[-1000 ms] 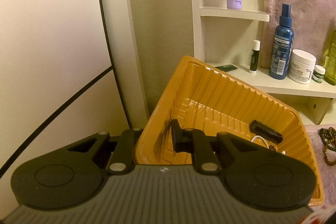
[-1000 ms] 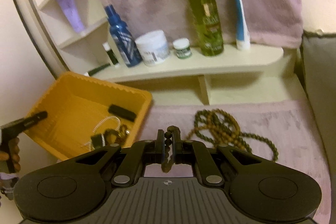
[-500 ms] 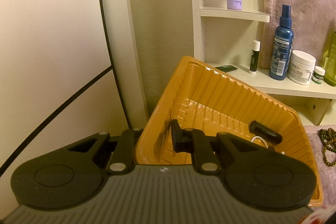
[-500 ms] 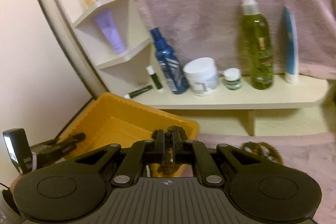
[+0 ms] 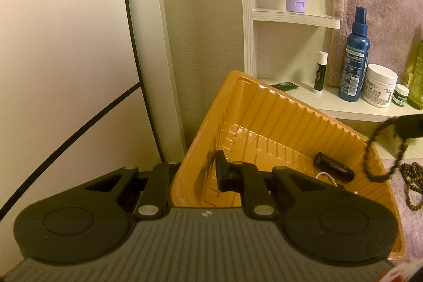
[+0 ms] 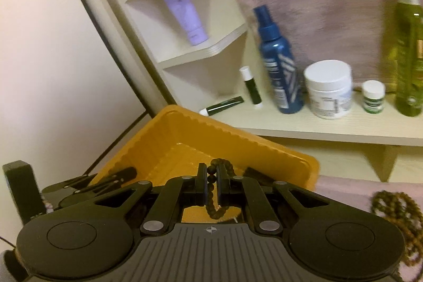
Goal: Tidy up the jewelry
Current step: 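Carry the bead strand into the orange tray and open the right tool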
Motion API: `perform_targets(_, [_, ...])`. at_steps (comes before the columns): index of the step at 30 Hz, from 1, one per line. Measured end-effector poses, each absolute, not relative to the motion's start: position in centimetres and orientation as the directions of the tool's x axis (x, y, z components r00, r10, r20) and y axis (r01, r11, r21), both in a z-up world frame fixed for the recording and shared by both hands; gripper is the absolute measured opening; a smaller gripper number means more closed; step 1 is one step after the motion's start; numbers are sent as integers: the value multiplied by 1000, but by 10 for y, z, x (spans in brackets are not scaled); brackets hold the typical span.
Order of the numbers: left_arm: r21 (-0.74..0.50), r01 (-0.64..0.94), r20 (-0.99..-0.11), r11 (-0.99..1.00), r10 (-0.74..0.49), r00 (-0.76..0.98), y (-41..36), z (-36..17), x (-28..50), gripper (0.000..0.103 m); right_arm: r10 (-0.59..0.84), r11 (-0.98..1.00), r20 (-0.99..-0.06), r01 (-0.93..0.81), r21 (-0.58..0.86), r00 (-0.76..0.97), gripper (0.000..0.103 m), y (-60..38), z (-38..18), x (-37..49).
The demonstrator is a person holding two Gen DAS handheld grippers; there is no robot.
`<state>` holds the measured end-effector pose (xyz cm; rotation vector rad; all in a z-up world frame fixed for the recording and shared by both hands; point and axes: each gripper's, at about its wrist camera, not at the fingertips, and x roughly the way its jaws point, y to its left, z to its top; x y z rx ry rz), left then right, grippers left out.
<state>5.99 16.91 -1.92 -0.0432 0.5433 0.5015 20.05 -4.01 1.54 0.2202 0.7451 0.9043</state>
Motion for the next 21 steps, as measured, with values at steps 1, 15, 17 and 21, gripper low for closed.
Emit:
perform_targets(1, [90,-468,-505,879,445,739,169,-19,60,14,780,611,-495,-637,469,384,6,-35,13,201])
perform_targets(15, [92,-468,-506,879,446,738,170,-18,60,14,755,618,-565,-650,442,333,15,3,-14,205])
perform_targets(17, [92,-468,-506,879,446,738,169,-18,60,14,755,619,-562,-650,442,337,33,3,-13,205])
perform_targets(21, [93,-467,-506,879,446,738,170,-18,60,14,755,622,-557,-645,444,345,40,0,-11,204])
